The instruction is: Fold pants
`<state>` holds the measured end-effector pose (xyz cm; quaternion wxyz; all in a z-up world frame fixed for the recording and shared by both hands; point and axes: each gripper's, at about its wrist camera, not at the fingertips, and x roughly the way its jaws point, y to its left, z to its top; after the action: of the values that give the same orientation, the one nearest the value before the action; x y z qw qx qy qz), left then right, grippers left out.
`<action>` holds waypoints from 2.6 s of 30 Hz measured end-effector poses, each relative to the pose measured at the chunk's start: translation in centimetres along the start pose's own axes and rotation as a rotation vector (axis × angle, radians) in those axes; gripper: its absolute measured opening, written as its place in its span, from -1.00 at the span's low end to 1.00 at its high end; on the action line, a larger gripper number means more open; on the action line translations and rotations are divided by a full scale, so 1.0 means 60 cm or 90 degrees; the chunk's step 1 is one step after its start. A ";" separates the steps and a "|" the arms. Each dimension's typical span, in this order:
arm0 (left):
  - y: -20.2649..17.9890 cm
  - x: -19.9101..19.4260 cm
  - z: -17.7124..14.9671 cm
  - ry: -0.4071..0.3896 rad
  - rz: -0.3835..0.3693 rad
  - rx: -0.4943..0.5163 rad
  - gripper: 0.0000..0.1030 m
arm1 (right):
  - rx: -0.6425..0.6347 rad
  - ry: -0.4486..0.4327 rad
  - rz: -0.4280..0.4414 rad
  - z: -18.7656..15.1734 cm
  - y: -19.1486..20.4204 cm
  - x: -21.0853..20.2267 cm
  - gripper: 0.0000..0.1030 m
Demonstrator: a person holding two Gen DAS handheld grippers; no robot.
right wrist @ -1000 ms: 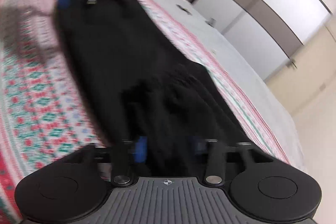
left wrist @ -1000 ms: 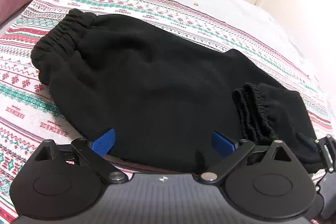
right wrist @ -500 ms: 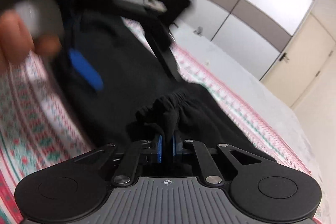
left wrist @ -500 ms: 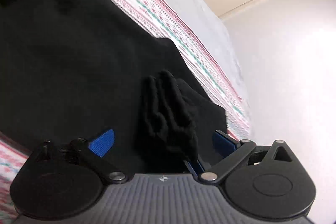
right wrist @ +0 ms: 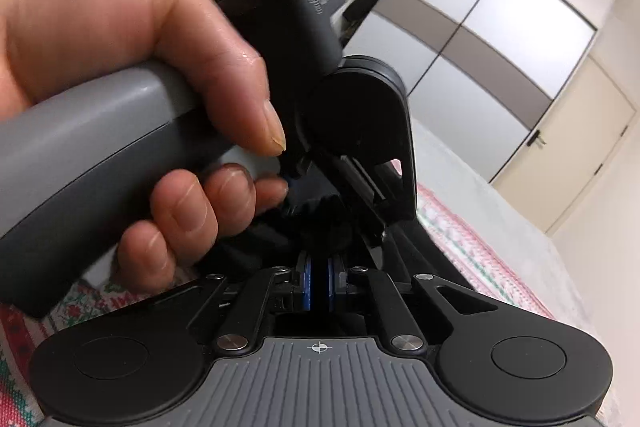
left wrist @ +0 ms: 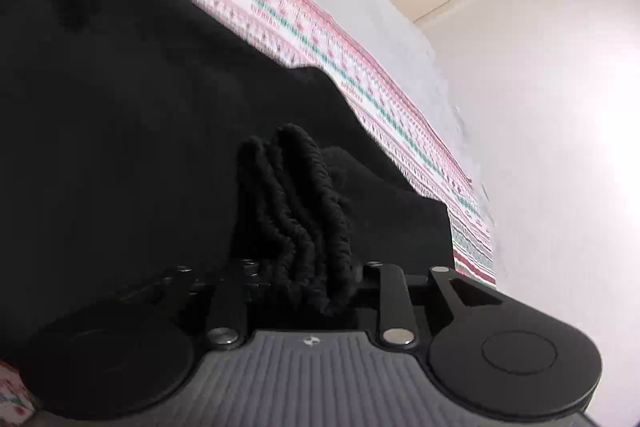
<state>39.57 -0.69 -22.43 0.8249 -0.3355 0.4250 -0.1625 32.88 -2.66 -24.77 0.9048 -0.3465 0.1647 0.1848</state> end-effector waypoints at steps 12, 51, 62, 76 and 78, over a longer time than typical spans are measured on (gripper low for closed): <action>0.016 -0.149 0.080 -0.184 0.097 0.114 0.10 | -0.014 0.094 -0.074 -0.030 -0.026 0.025 -0.47; 0.118 -0.184 0.113 -0.115 0.328 0.150 0.22 | -0.068 0.112 -0.065 -0.080 -0.022 0.006 -0.82; 0.093 -0.239 0.113 -0.185 0.340 0.133 0.73 | -0.047 0.124 -0.023 -0.073 -0.055 0.003 -0.71; 0.027 -0.216 0.078 -0.202 0.289 0.210 0.74 | 0.372 0.084 0.187 -0.079 -0.322 -0.054 -0.54; 0.001 -0.170 0.052 -0.156 0.284 0.268 0.74 | 0.452 0.063 0.165 -0.086 -0.348 -0.042 -0.57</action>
<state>36.10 6.30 -15.17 0.9364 -0.0729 0.3427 -0.0206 39.15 -21.24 -15.52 0.9285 0.0039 0.3046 0.2124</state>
